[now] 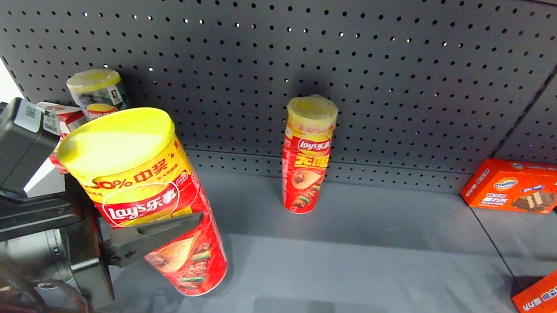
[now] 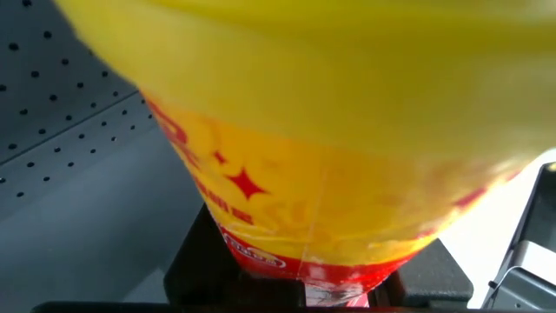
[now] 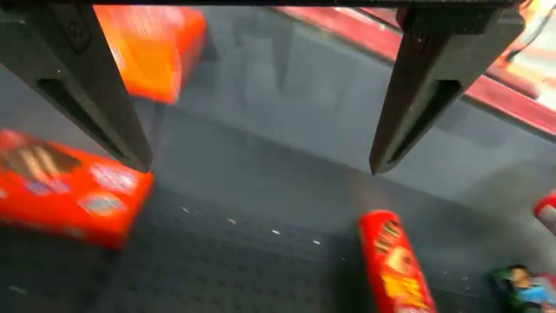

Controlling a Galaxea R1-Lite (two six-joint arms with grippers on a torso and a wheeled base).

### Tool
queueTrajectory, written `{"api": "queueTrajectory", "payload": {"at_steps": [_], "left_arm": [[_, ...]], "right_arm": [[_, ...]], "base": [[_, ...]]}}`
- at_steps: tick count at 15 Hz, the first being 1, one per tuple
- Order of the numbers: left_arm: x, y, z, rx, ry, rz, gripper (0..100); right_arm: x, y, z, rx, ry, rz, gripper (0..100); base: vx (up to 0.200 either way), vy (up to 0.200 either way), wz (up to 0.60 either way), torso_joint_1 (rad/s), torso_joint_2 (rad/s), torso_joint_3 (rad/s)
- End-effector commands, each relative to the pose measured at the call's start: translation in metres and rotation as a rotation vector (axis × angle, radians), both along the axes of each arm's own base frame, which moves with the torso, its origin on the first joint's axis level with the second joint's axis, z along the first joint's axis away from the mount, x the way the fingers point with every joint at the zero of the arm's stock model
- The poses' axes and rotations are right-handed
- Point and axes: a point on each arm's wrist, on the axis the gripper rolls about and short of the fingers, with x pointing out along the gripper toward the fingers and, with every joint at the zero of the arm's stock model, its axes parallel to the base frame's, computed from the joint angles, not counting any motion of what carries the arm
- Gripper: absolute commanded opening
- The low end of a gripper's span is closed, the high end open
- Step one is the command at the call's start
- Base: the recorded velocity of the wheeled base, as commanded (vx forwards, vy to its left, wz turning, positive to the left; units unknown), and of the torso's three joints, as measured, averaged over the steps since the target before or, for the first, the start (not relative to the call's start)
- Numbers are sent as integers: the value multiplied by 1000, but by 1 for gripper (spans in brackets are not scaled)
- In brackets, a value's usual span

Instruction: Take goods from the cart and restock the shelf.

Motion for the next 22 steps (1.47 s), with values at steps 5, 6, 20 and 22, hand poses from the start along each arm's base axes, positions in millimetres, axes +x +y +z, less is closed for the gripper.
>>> {"api": "queueTrajectory", "payload": {"at_steps": [5, 6, 20, 22], "left_arm": [[0, 0, -2, 3, 4, 1, 0], [0, 0, -2, 3, 4, 1, 0], [2, 0, -4, 10, 20, 9, 0], [2, 0, -4, 10, 20, 9, 0]], "right_arm": [[67, 27, 23, -28, 104, 113, 100], [80, 31, 26, -33, 117, 116, 100], [206, 87, 11, -120, -86, 639, 100], [220, 92, 14, -122, -109, 674, 100]], "base": [[0, 0, 0, 0, 0, 0], [0, 0, 0, 0, 0, 0], [0, 0, 0, 0, 0, 0], [0, 0, 0, 0, 0, 0]]}}
